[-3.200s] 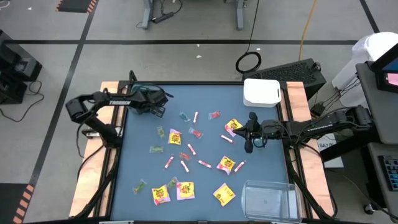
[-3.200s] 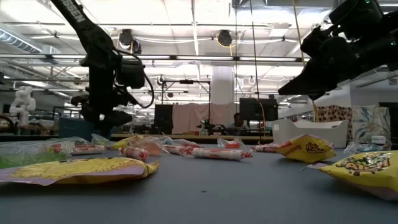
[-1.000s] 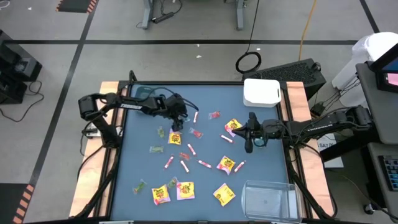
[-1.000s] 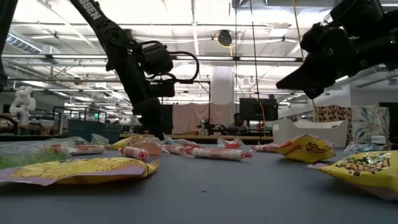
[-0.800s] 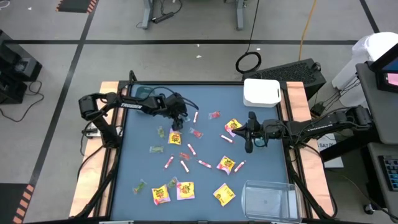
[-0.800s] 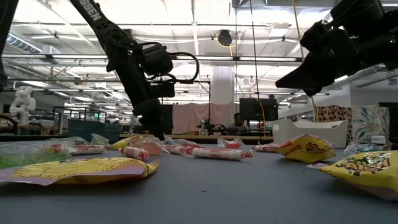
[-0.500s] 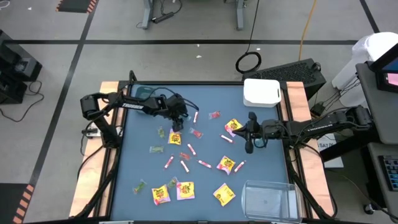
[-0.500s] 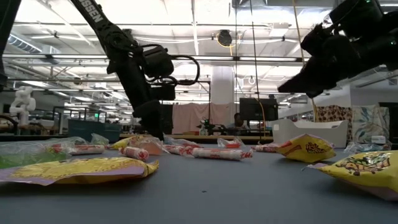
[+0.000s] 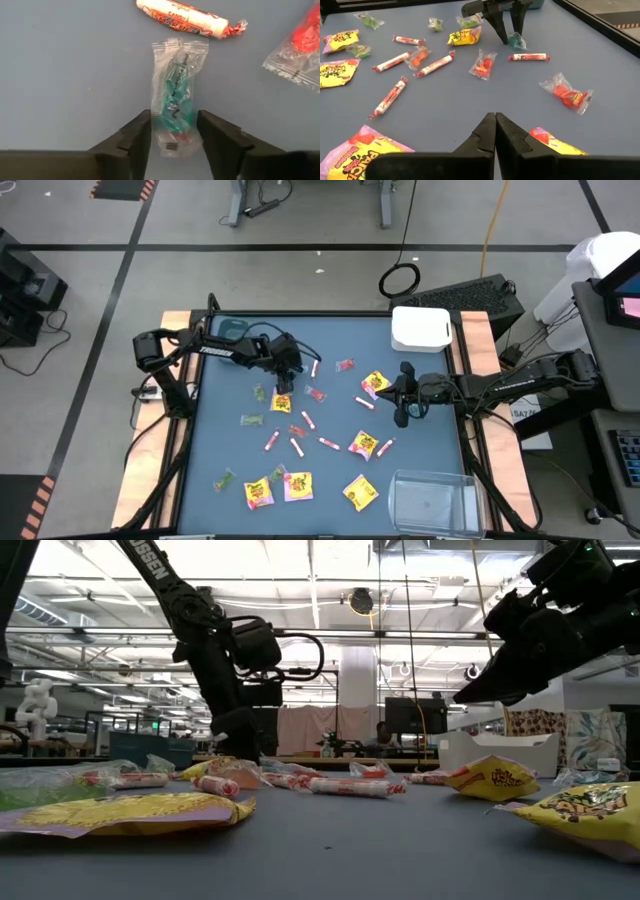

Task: Sort candy
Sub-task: Put the blue gummy into the white bin

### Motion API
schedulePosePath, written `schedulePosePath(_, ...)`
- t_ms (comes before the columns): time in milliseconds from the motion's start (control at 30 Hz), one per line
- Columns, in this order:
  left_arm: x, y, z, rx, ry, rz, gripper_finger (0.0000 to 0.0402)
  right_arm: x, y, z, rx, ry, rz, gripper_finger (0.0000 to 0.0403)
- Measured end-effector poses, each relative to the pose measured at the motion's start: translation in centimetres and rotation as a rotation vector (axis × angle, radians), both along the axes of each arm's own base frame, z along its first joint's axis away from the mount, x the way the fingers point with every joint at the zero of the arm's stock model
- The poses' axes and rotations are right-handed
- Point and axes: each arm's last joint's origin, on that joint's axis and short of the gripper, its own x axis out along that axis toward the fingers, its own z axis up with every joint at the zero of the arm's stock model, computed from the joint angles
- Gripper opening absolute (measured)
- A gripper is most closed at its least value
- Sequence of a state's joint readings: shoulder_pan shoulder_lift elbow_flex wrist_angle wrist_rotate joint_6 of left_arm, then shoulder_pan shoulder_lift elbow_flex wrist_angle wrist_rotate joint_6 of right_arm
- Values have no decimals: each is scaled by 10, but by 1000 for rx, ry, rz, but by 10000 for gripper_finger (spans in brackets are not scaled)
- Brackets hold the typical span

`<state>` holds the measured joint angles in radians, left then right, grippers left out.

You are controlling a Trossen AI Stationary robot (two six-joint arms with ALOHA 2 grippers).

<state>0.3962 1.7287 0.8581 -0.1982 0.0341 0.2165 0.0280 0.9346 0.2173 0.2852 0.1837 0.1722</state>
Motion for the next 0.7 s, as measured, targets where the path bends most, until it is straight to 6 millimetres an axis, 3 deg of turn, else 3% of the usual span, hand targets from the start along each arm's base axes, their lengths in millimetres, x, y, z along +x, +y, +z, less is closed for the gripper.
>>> schedulePosePath(267, 0, 1, 0, 7, -5, 3, 56, 0, 0, 0, 3, -4, -7, 0)
schedulePosePath(467, 0, 0, 3, -1, -9, -1, 31, 2, 0, 6, 33, -71, -19, 0)
schedulePosePath(700, 13, -2, 45, 31, -124, -25, 29, 6, 1, 20, 42, -227, -58, 0)
